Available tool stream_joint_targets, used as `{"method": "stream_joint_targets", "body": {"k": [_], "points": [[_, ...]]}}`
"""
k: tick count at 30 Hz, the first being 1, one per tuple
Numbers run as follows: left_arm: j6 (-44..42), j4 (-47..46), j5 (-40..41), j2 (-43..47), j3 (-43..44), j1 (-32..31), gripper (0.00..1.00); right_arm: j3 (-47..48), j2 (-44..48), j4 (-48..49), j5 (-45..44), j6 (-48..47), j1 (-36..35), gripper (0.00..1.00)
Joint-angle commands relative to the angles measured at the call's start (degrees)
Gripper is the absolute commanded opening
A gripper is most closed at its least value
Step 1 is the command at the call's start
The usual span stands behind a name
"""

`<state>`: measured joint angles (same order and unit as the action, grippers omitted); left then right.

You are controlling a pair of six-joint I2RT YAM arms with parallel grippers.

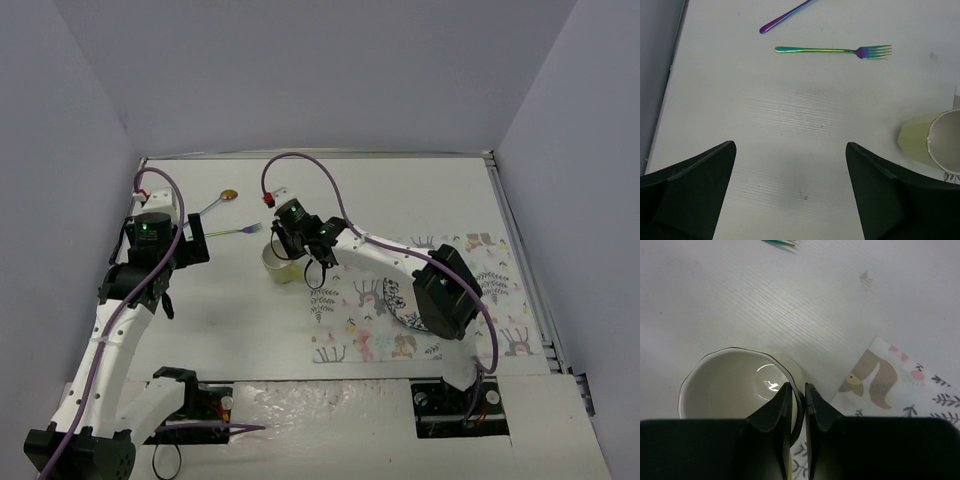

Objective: Set the dinner table for one person

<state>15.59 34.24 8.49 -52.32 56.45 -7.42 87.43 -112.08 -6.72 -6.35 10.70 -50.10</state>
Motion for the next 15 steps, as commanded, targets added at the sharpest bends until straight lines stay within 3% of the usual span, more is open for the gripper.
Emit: {"method": "stream_joint_targets", "body": {"k": [1,9,15], "points": [[-0.7,-1.6,-0.6,1.2,0.6,0.4,0.88,-0.4,15.2,-1.8,-4.3,-3.9,5.7,0.00],[-0.7,-2.0,-2.0,1.9,0.6,0.3,0.88,-7.8,29.2,-8.7,-1.6,-9.6,22.4,0.00],[-0.6,-2.2,-3.2,2.1,0.3,0.3,0.88,-9.6,35.4,-11.5,8.0,-18.7,43.2,0.00]]}}
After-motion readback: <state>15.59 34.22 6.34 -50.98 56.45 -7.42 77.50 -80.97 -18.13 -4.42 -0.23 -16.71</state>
